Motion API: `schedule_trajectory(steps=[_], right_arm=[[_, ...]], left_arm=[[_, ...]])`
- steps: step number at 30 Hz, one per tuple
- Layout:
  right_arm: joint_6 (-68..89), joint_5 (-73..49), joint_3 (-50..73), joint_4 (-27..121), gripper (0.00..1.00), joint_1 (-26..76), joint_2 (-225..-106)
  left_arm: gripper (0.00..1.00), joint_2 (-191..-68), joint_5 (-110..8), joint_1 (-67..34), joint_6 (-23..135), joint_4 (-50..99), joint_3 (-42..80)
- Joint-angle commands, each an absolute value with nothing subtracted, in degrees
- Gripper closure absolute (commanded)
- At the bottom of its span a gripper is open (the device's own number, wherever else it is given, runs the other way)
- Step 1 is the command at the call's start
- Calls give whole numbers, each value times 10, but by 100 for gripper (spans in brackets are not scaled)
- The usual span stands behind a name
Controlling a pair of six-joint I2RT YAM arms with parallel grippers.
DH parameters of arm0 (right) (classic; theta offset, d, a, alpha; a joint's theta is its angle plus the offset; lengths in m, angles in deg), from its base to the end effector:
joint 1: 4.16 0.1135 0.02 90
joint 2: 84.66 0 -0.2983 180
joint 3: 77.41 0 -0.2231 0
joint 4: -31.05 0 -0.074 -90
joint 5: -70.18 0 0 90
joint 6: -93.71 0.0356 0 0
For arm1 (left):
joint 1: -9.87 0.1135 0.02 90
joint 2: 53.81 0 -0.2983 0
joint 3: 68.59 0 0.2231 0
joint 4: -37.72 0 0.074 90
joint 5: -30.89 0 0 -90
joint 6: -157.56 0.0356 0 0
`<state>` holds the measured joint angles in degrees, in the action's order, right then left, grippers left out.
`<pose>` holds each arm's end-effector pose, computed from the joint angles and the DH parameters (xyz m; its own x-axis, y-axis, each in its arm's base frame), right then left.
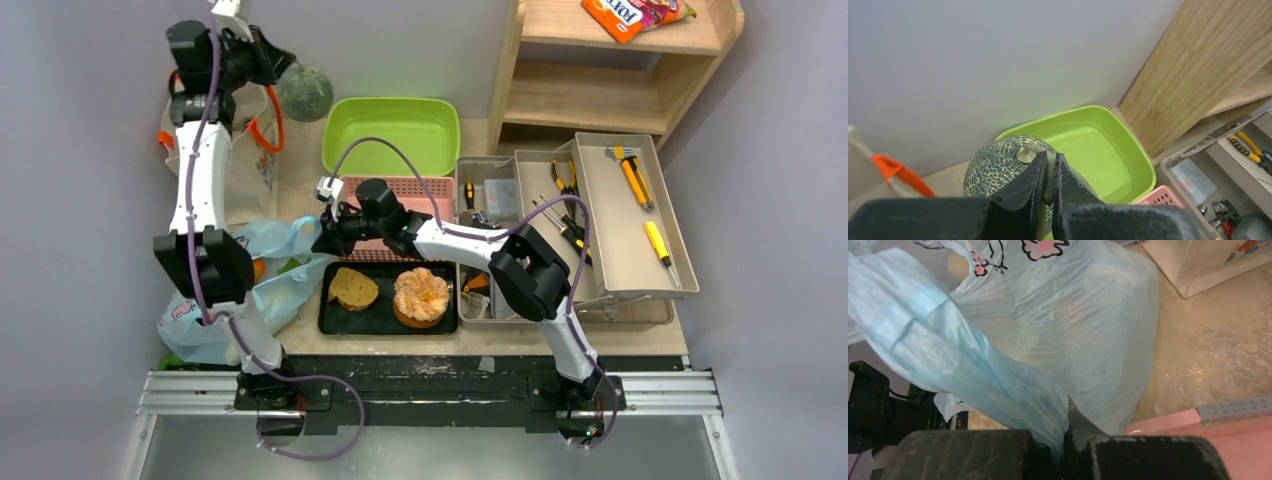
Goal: Untie the knot of the grocery bags and take out the mixed food
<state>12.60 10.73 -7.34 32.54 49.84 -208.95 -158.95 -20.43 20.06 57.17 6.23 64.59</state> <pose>0.2821 0.4191 0.2760 -0.3107 -0.2012 -0.9290 -0.9475 0.1434 0.2858 0.3941 0.0482 0.5002 -0.1441 -0.1689 -0.9750 0.4574 0.8624 -0.2170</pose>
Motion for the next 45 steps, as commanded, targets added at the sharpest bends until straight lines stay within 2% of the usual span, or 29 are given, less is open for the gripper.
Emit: schedule_trajectory(steps=[1, 7, 9, 12, 13, 15, 18, 21, 24, 26, 29, 32, 35, 37, 45], right_arm=[[106, 93, -64, 311, 100, 496, -2051], [108, 79, -53, 316, 100, 496, -2045], [110, 74, -55, 317, 100, 496, -2046], [115, 69, -62, 318, 100, 497, -2050], [116, 67, -63, 319, 100, 496, -2051], [120, 62, -64, 316, 100, 496, -2052], [124, 56, -75, 322, 100, 497, -2056], [130, 56, -88, 322, 100, 497, -2058], [140, 54, -103, 319, 100, 496, -2061], [150, 56, -114, 316, 100, 497, -2064], [173, 58, -142, 318, 100, 497, -2073], [203, 64, -181, 319, 100, 498, -2088], [229, 75, -232, 328, 100, 505, -2109], [237, 81, -252, 332, 100, 512, -2120], [247, 89, -234, 328, 100, 526, -2118]], left_arm=[[100, -1656, -202, 162, 563, 133, 716], [98, -1751, -220, 133, 589, 135, 766], [78, -1765, -222, 132, 591, 135, 775], [38, -1767, -234, 133, 595, 115, 790], [28, -1762, -237, 134, 593, 107, 797], [19, -1746, -233, 137, 597, 83, 809], [13, -1697, -206, 152, 594, 17, 842], [17, -1579, -148, 193, 574, -19, 762], [30, -1405, -41, 266, 586, -15, 589], [40, -1295, 36, 326, 647, -67, 494], [47, -1169, 97, 418, 901, -330, 435], [56, -1091, 57, 461, 1244, -647, 411], [68, -1042, 9, 470, 1366, -785, 354], [71, -1019, -16, 470, 1389, -795, 298], [66, -969, -184, 469, 1292, -535, 63]])
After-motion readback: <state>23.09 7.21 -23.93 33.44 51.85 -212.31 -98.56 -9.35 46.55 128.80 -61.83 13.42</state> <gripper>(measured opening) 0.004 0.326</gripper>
